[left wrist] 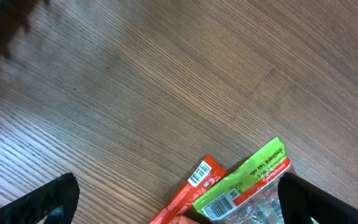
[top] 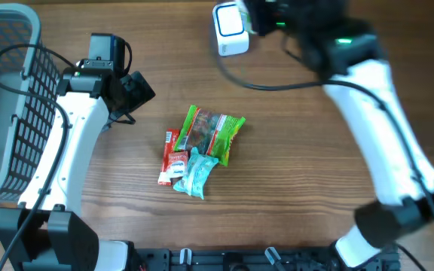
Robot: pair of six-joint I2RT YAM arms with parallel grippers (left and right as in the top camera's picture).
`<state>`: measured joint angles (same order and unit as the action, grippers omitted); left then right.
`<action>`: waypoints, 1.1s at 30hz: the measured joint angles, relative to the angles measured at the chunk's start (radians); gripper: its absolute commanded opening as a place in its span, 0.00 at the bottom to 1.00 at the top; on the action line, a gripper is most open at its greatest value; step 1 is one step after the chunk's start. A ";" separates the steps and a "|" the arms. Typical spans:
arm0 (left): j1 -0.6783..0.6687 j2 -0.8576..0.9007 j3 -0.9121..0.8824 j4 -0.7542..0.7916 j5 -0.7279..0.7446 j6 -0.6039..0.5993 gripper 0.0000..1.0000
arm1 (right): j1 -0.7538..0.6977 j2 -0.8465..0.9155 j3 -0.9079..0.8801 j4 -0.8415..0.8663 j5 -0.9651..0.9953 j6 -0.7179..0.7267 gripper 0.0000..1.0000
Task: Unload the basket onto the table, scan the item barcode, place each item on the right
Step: 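Carry the cup noodles right and set it on the table's right side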
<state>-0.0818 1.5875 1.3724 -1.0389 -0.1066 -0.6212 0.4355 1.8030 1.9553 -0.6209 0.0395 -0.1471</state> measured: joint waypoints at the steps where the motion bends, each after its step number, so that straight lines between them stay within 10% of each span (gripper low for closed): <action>1: 0.000 0.000 0.000 0.003 0.000 0.000 1.00 | 0.043 0.057 0.000 0.066 0.100 -0.045 0.53; 14: 0.000 0.000 0.001 0.001 0.000 0.000 1.00 | 0.137 0.582 0.000 0.586 0.724 -0.454 0.50; 27: 0.000 0.000 0.001 0.000 0.000 0.000 1.00 | -0.129 0.043 0.026 -0.484 0.253 -0.078 0.40; 32: 0.000 0.000 0.001 0.000 0.000 0.000 1.00 | -0.386 0.047 -0.223 -0.545 0.105 -0.013 0.40; 33: 0.000 0.000 0.001 0.000 0.000 0.000 1.00 | -0.423 0.050 -0.322 -0.499 0.091 -0.006 0.56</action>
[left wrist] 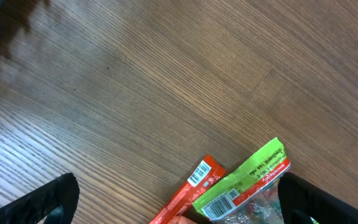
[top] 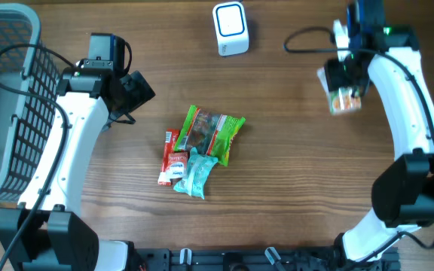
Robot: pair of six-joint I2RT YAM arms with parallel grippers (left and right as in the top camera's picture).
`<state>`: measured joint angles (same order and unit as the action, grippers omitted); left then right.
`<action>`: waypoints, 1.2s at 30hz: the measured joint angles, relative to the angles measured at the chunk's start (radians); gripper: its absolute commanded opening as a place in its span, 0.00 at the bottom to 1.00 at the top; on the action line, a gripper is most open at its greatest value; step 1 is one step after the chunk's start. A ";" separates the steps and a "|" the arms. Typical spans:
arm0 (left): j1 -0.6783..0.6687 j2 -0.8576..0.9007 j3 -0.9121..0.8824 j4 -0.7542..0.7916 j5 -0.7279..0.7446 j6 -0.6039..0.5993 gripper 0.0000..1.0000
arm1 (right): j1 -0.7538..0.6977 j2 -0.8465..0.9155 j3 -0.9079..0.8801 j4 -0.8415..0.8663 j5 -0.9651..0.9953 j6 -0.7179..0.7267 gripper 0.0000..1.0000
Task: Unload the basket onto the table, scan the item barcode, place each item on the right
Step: 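Carry the cup noodles right and set it on the table's right side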
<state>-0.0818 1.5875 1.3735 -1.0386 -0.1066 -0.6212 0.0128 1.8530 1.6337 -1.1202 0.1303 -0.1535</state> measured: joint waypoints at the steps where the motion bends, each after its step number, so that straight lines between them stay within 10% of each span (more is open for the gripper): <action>1: 0.000 0.000 0.000 0.000 0.000 0.000 1.00 | -0.023 0.003 -0.081 0.040 -0.007 0.002 0.75; 9: 0.000 0.000 0.000 0.000 0.000 0.000 1.00 | -0.082 0.015 -0.172 0.018 -0.037 0.045 0.91; 12: 0.000 0.000 0.000 0.000 0.000 0.000 1.00 | -0.076 0.012 0.073 -0.167 -0.092 0.048 0.75; 14: 0.000 0.000 0.000 0.000 0.000 0.000 1.00 | -0.070 -0.012 0.150 -0.227 -0.119 0.067 0.38; 16: 0.000 0.000 0.000 0.000 0.000 0.000 1.00 | -0.069 -0.039 0.163 -0.237 -0.151 0.082 0.36; 22: 0.000 0.000 0.000 0.000 0.000 0.000 1.00 | -0.022 -0.040 0.106 -0.160 -0.559 0.016 0.77; 28: 0.000 0.000 0.000 0.001 0.000 0.000 1.00 | 0.274 -0.039 -0.118 0.179 -0.671 0.083 0.85; 36: 0.000 0.000 0.000 0.000 0.000 0.000 1.00 | 0.603 -0.038 -0.372 0.431 -0.367 0.539 1.00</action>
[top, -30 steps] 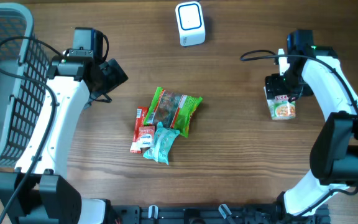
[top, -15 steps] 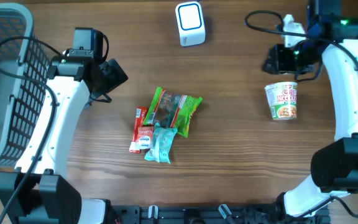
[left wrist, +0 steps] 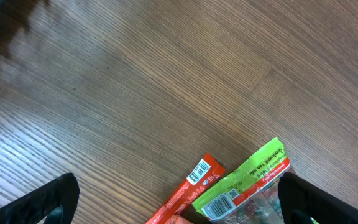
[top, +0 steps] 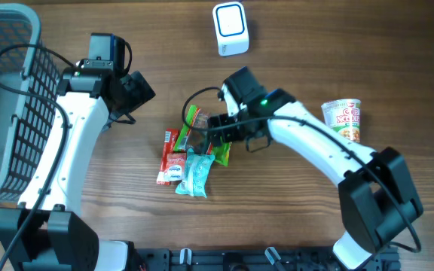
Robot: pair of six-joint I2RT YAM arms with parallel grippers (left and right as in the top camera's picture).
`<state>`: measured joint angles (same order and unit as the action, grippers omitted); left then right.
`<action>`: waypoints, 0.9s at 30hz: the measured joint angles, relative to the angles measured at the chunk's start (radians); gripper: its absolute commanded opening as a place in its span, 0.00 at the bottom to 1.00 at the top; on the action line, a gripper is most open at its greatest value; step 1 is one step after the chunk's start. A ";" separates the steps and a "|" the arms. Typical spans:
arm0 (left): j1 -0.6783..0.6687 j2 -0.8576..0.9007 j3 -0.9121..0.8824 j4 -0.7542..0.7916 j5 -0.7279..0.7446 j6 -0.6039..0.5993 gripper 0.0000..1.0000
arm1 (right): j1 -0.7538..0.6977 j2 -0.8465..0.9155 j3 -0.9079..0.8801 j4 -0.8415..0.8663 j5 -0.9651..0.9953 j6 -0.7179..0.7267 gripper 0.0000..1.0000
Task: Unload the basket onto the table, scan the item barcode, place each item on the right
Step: 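Carry the cup noodles right and set it on the table's right side, then grasp the green snack bag on the table with right gripper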
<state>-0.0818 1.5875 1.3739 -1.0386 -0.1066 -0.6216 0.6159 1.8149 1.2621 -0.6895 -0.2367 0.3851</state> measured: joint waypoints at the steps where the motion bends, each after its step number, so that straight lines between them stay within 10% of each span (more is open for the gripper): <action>1: 0.000 0.000 0.000 0.000 0.000 0.000 1.00 | 0.021 0.000 -0.006 -0.003 0.032 0.051 1.00; 11: 0.000 0.000 0.000 0.000 0.000 0.000 1.00 | 0.055 0.000 -0.085 0.136 0.115 0.334 0.55; 13: 0.000 0.000 0.000 0.000 0.000 0.000 1.00 | 0.055 0.000 -0.149 0.192 0.115 0.364 0.04; 22: 0.000 0.000 0.000 0.000 0.000 0.000 1.00 | -0.150 -0.140 -0.159 0.037 0.116 -0.010 0.10; 23: 0.000 0.000 0.000 0.000 0.000 0.000 1.00 | -0.192 -0.154 -0.159 0.019 0.120 -0.059 0.24; 24: 0.000 0.000 0.000 0.000 0.000 0.000 1.00 | -0.226 -0.158 -0.159 0.005 0.126 -0.097 0.60; 27: 0.000 0.000 0.000 0.000 0.000 0.000 1.00 | -0.263 -0.158 -0.159 -0.011 0.129 -0.160 0.90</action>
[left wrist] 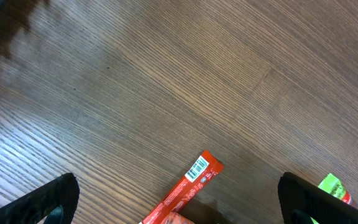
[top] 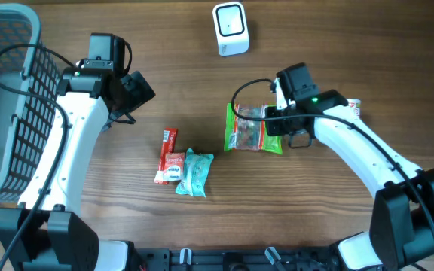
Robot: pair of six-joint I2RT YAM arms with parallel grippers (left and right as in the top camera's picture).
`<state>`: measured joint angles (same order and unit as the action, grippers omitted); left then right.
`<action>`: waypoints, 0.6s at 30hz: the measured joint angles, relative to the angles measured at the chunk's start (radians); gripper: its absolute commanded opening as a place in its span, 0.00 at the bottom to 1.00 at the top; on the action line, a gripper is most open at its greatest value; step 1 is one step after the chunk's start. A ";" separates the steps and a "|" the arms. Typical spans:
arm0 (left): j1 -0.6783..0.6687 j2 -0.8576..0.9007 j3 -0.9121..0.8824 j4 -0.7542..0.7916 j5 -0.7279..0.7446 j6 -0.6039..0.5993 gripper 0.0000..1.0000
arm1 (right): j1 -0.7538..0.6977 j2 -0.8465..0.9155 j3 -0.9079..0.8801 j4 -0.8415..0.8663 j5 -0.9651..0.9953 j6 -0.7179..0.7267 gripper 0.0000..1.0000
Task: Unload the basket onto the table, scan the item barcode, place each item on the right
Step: 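Grasp the green snack bag on the table with right gripper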
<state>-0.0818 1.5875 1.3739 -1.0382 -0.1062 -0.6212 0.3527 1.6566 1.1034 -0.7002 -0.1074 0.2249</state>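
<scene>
My right gripper [top: 274, 120] is shut on one end of a green snack bag [top: 249, 129], holding it right of the table's middle, below the white scanner [top: 230, 28] at the back. A corner of that bag [left wrist: 333, 186] shows at the lower right of the left wrist view. A red stick pack [top: 169, 147] with its barcode up [left wrist: 197, 167] and a teal packet [top: 194, 172] lie together at centre left. My left gripper [top: 145, 90] hangs open over bare wood, with its fingers [left wrist: 50, 198] spread wide above the stick pack.
A grey wire basket [top: 6, 98] fills the left edge. A cup of noodles [top: 355, 106] stands at the right, mostly hidden behind my right arm. The right arm's black cable loops over the wood near the bag.
My right gripper was on the green bag in the pile; now it holds the bag to the right, away from the stick pack and teal packet. The left arm has not moved.
My right arm was first up by the scanner. Then it held a cup of noodles at the far right. Then the cup stood there alone and the gripper was at the green bag in the pile. Now the bag is held apart from the pile.
</scene>
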 measured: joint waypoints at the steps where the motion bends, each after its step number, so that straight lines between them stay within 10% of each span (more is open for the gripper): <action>1: 0.000 0.000 0.000 0.000 0.000 0.000 1.00 | 0.000 0.000 0.000 0.000 0.000 -0.029 0.91; 18: 0.000 0.000 0.000 0.000 0.000 0.000 1.00 | 0.053 0.119 0.000 0.112 -0.020 0.196 1.00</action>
<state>-0.0818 1.5875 1.3739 -1.0386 -0.1066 -0.6212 0.4053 1.7752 1.1034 -0.5884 -0.1276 0.4210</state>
